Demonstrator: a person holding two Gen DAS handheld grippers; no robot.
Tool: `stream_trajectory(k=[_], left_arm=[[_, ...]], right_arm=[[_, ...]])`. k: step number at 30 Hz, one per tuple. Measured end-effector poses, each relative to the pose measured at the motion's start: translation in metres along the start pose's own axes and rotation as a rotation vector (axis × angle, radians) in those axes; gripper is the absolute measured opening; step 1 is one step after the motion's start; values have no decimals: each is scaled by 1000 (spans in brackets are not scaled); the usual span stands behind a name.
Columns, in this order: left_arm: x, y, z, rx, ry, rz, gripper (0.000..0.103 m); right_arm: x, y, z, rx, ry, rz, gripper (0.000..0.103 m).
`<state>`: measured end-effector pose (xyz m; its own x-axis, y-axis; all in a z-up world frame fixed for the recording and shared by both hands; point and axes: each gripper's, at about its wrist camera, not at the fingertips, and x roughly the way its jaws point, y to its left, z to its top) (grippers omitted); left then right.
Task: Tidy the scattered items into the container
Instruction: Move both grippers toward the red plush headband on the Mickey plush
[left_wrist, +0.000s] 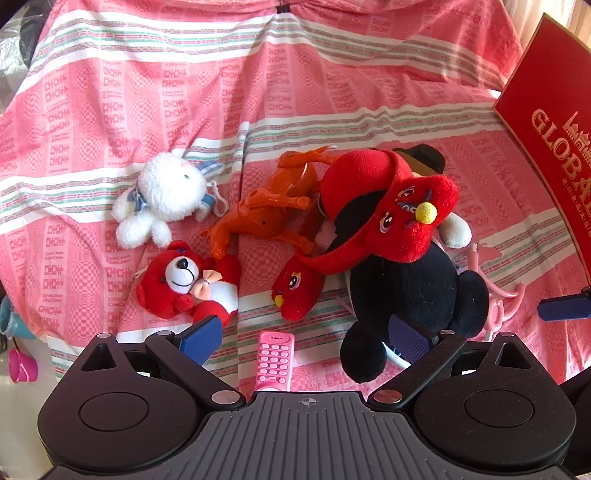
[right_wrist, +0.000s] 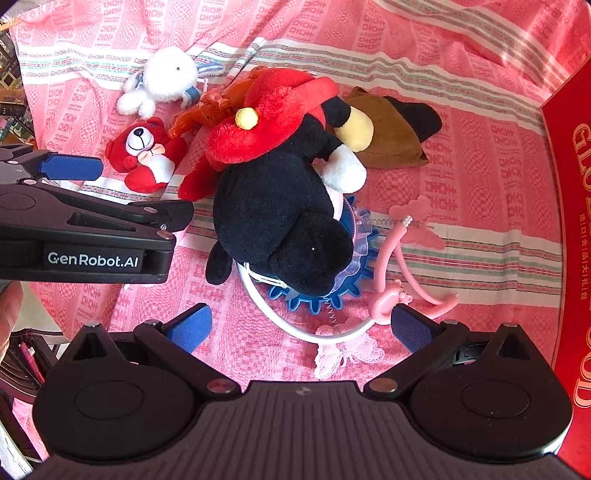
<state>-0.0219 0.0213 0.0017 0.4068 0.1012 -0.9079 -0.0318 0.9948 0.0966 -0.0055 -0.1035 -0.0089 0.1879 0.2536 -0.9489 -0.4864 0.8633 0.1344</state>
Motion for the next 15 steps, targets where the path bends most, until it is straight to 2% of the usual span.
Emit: stream_trajectory(k=[7, 15], left_arm=[[2, 4, -5, 11, -1, -18, 101], [13, 30, -14, -18, 2, -29, 101]], right_arm=[[0, 4, -1, 0, -1, -12, 103], [-2, -12, -1, 53, -3, -77, 103]])
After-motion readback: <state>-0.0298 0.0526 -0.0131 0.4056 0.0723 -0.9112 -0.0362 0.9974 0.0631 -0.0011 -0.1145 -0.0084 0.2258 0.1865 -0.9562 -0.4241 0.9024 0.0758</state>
